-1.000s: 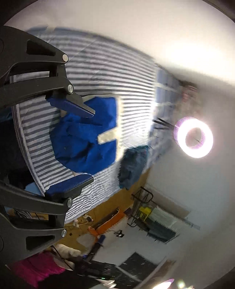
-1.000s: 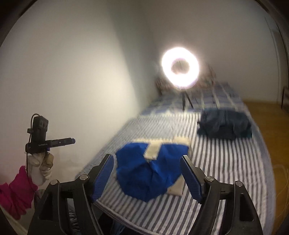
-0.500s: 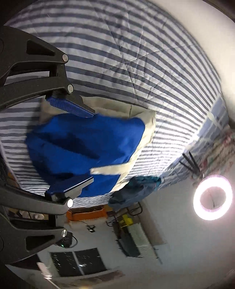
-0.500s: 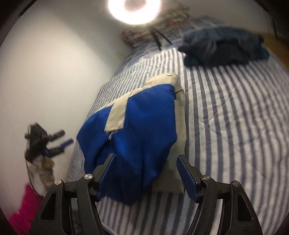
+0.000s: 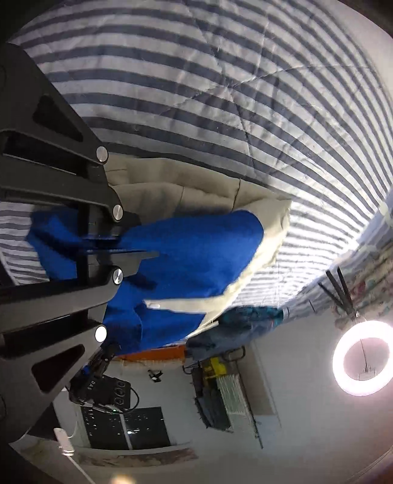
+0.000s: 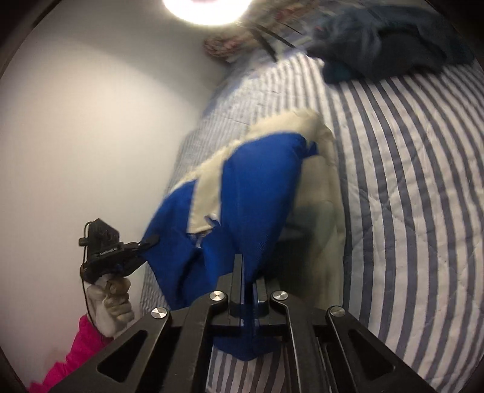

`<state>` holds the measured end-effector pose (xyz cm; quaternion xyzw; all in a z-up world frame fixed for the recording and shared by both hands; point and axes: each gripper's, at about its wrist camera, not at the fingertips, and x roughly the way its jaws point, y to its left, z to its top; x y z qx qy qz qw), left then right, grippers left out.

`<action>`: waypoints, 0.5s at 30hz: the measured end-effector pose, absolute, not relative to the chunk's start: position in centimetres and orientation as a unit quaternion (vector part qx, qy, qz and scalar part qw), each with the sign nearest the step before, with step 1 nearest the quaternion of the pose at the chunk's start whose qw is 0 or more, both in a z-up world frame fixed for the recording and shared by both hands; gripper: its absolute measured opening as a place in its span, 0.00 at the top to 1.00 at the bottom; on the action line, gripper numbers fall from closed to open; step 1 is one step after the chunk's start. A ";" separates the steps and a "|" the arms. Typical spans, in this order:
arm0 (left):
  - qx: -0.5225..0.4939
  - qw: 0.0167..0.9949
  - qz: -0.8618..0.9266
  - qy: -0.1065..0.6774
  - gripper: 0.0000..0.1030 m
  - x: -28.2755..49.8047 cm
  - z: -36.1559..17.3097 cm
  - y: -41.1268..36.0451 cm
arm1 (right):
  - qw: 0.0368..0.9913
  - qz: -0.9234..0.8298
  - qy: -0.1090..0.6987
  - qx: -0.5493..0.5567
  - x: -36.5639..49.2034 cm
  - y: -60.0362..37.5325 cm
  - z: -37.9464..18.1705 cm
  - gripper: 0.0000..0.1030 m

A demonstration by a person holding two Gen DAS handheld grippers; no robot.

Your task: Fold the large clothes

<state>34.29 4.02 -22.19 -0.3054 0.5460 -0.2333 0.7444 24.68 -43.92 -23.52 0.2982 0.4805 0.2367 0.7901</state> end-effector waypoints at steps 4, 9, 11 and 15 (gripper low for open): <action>-0.281 0.746 -0.205 0.567 0.99 34.1 -24.6 4.4 | 0.782 0.186 0.532 0.267 25.0 -44.0 -27.6 1.00; -0.216 0.767 -0.190 0.573 0.97 33.3 -26.5 2.4 | 0.799 0.171 0.544 0.189 24.9 -42.1 -27.5 1.00; -0.185 0.772 -0.191 0.577 0.95 33.1 -25.3 2.3 | 0.806 0.154 0.547 0.166 24.8 -42.1 -26.2 0.90; -0.147 0.803 -0.164 0.554 0.85 32.7 -21.5 3.0 | 0.840 0.139 0.508 0.128 24.0 -43.0 -21.5 0.73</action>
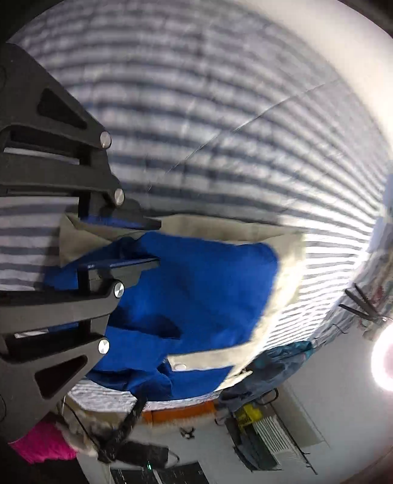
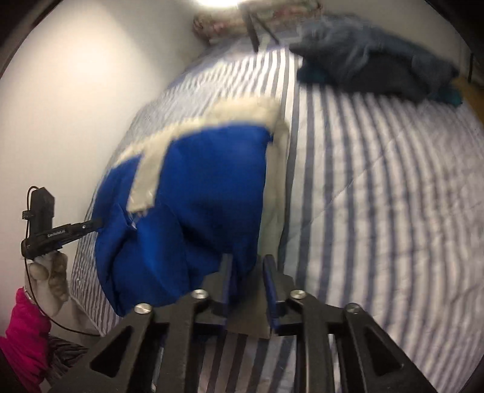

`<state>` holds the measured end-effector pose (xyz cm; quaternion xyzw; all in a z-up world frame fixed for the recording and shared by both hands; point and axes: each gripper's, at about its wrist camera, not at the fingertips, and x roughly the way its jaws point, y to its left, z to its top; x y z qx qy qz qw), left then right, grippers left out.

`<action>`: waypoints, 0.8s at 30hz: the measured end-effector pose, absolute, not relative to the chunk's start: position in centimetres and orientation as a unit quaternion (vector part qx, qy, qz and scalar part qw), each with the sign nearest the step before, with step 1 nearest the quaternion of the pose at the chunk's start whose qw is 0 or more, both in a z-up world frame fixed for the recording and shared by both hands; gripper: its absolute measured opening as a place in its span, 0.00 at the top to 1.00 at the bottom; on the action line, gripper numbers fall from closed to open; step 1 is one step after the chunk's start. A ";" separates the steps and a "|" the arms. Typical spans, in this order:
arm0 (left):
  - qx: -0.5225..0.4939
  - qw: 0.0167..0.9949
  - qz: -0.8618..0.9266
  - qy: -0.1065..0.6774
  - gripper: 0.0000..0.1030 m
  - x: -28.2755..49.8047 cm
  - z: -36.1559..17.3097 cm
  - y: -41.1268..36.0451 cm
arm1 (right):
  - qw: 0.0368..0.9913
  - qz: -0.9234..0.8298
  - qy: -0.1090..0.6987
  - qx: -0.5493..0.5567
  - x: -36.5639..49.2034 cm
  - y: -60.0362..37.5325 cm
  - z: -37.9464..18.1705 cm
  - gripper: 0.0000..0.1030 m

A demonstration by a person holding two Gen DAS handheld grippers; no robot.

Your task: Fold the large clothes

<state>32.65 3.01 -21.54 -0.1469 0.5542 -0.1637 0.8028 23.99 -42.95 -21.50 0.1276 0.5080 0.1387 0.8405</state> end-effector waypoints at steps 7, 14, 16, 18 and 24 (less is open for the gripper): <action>-0.042 0.869 -0.176 0.461 0.85 34.6 -15.1 -1.8 | 0.887 0.153 0.429 0.076 28.1 -39.5 -18.2 0.69; 0.007 0.864 -0.181 0.469 0.85 39.6 -17.8 -7.3 | 0.880 0.176 0.441 -0.006 34.2 -35.4 -20.8 0.66; 0.017 0.852 -0.178 0.492 0.85 40.9 -20.3 -7.9 | 0.869 0.160 0.468 -0.023 36.0 -35.6 -23.3 0.67; 0.002 0.842 -0.183 0.508 0.83 42.2 -23.2 -7.4 | 0.859 0.164 0.484 -0.005 36.9 -36.6 -25.4 0.67; -0.044 0.837 -0.200 0.508 0.83 43.3 -25.7 -6.4 | 0.868 0.152 0.473 -0.005 36.9 -36.6 -26.6 0.66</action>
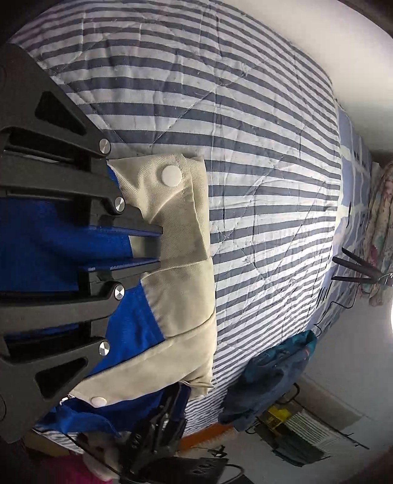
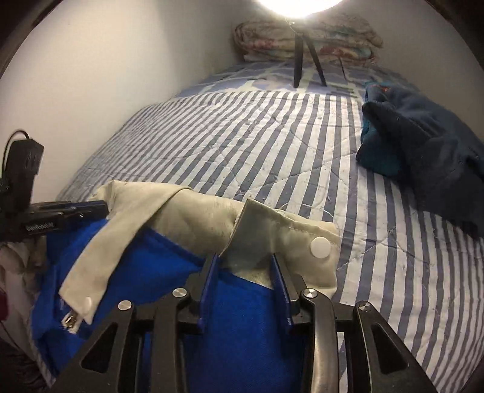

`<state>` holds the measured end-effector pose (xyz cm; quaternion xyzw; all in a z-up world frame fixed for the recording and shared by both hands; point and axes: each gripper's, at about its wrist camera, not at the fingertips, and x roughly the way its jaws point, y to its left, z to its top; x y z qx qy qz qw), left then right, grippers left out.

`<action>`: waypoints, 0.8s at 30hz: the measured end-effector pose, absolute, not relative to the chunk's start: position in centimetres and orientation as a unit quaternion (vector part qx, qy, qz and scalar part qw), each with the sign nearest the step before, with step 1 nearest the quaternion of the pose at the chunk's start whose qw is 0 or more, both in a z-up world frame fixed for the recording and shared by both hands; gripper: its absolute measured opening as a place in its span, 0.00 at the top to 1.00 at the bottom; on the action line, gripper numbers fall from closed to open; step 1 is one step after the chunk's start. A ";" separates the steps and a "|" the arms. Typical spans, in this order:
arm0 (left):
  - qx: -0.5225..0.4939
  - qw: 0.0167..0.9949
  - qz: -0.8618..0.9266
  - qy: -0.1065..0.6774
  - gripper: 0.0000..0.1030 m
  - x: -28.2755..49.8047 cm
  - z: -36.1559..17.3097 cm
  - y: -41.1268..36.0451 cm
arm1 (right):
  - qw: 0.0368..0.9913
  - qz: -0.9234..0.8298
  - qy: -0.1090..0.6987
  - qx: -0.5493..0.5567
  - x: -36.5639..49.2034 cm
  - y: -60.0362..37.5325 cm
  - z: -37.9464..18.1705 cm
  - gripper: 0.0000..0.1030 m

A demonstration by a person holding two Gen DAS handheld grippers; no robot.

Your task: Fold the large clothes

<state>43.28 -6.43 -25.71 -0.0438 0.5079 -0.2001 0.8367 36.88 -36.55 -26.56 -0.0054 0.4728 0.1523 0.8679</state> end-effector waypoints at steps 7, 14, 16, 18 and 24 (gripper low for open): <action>-0.059 0.846 -0.186 0.497 0.83 40.3 -21.8 -4.6 | 0.868 0.169 0.464 0.044 31.8 -38.7 -21.3 0.64; -0.037 0.833 -0.202 0.514 0.83 35.1 -21.5 -3.4 | 0.841 0.175 0.510 0.041 27.7 -39.3 -23.7 0.66; -0.029 0.827 -0.196 0.526 0.83 35.0 -22.6 -3.4 | 0.830 0.163 0.534 0.024 27.6 -39.2 -25.8 0.67; -0.012 0.813 -0.195 0.548 0.83 35.3 -24.7 -3.8 | 0.827 0.159 0.539 0.003 27.2 -38.9 -27.7 0.67; 0.005 0.819 -0.201 0.538 0.83 34.3 -23.4 -4.0 | 0.835 0.158 0.526 0.029 26.5 -39.7 -24.3 0.66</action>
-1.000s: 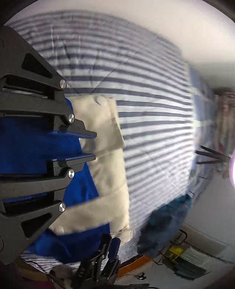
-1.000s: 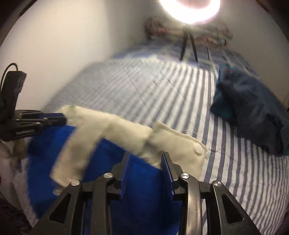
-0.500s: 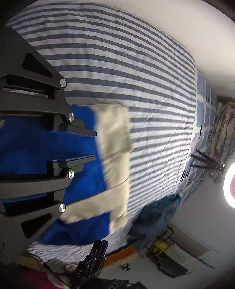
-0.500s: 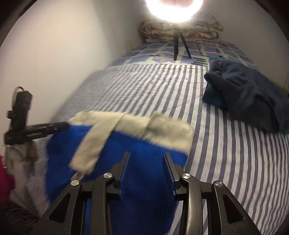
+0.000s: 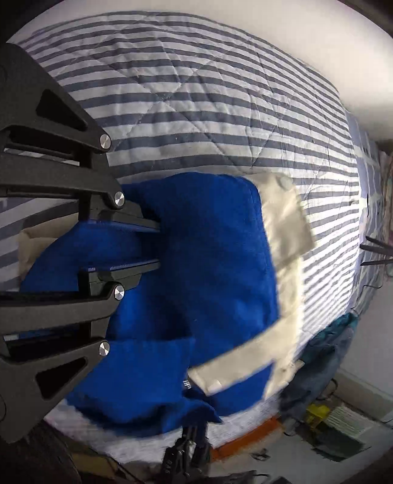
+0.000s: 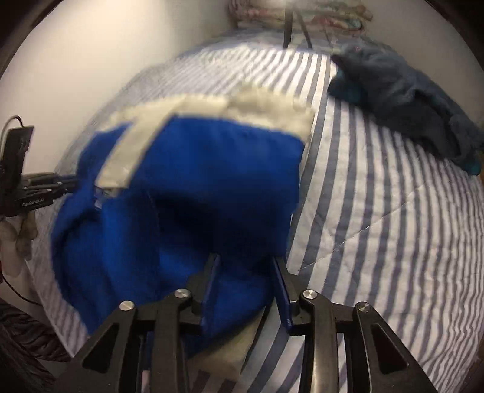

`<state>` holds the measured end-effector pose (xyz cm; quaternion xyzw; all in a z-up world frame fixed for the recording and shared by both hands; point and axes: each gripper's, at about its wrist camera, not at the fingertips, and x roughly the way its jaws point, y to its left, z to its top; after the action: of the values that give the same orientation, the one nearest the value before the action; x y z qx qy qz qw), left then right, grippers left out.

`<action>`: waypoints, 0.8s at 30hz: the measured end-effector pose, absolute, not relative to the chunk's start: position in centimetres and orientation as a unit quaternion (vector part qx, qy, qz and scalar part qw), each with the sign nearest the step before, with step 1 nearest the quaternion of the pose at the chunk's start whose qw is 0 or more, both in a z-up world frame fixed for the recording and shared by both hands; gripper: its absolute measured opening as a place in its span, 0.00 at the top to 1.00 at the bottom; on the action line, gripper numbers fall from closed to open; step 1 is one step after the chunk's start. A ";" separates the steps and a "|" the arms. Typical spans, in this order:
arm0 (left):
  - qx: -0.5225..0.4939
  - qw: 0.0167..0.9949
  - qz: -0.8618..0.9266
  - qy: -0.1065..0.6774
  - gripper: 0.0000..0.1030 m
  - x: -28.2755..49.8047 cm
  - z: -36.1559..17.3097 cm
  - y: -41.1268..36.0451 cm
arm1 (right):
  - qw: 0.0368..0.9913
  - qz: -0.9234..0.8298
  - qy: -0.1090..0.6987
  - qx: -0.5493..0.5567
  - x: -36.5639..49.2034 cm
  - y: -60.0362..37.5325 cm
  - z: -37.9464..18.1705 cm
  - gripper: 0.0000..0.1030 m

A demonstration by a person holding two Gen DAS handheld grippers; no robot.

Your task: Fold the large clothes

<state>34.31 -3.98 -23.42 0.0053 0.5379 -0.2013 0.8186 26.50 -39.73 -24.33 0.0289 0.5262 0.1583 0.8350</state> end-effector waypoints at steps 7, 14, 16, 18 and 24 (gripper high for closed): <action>-0.161 0.815 -0.204 0.518 0.27 33.8 -21.3 2.7 | 0.865 0.165 0.457 0.127 24.0 -43.7 -21.8 0.20; -0.331 0.746 -0.199 0.542 0.27 36.1 -24.5 6.3 | 0.829 0.181 0.484 0.212 26.8 -45.5 -24.8 0.20; -0.341 0.734 -0.213 0.547 0.27 36.5 -25.2 6.2 | 0.820 0.190 0.493 0.220 27.4 -45.5 -25.7 0.20; -0.343 0.723 -0.225 0.556 0.27 37.0 -26.0 5.5 | 0.807 0.200 0.501 0.241 28.0 -45.7 -26.9 0.21; -0.342 0.699 -0.248 0.578 0.27 37.7 -28.3 3.3 | 0.778 0.211 0.514 0.292 29.0 -45.9 -30.4 0.25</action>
<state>37.69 3.32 -28.34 -0.3416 0.5776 -0.2476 0.6988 29.03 -45.93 -30.44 0.2916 0.5144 0.2107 0.7784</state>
